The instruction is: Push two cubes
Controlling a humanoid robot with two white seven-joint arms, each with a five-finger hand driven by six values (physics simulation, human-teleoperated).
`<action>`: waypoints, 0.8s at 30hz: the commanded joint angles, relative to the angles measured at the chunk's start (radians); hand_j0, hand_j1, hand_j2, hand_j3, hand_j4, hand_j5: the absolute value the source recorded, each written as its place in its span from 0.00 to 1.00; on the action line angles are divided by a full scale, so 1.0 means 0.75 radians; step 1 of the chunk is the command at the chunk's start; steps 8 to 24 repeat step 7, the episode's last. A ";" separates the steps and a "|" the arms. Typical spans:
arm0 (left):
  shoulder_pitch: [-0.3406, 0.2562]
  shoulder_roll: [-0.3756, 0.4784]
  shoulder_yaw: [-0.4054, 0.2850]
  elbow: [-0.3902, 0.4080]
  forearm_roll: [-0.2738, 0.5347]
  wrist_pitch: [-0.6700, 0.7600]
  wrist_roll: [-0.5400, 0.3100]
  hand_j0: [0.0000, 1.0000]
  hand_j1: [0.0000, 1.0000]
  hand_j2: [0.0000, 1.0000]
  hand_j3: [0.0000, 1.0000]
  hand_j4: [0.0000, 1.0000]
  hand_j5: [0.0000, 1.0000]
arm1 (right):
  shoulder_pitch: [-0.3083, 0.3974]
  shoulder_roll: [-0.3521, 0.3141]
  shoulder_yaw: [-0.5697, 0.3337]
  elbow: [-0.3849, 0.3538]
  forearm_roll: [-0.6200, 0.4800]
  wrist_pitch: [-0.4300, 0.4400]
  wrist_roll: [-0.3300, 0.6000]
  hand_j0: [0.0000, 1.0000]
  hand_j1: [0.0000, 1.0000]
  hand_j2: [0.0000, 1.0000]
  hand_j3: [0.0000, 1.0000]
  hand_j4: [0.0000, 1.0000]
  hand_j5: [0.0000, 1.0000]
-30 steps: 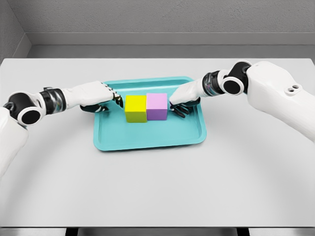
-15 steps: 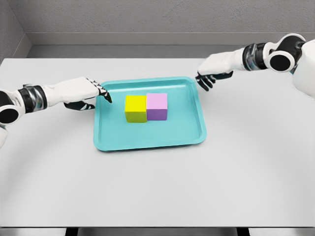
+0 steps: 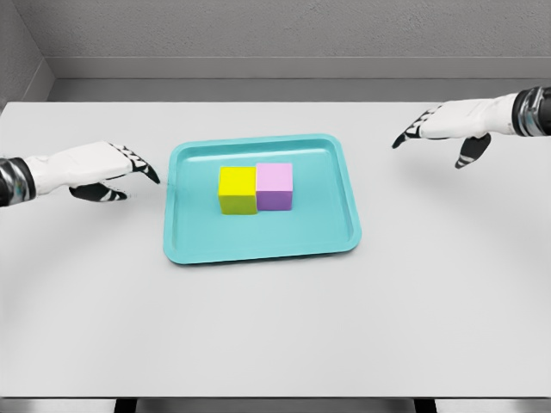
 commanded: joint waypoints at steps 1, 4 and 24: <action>0.012 0.071 0.063 0.006 0.068 0.004 0.001 1.00 1.00 1.00 1.00 1.00 1.00 | 0.000 -0.005 -0.002 -0.024 -0.005 0.003 0.000 1.00 1.00 1.00 1.00 1.00 1.00; 0.043 0.128 0.097 0.010 0.096 0.004 0.001 1.00 1.00 1.00 1.00 1.00 1.00 | 0.002 -0.005 0.002 -0.024 -0.003 0.003 0.000 1.00 1.00 1.00 1.00 1.00 1.00; 0.037 0.110 0.087 0.008 0.098 0.004 0.001 1.00 1.00 1.00 1.00 1.00 1.00 | 0.000 -0.007 0.004 -0.024 -0.003 0.003 0.000 1.00 1.00 1.00 1.00 1.00 1.00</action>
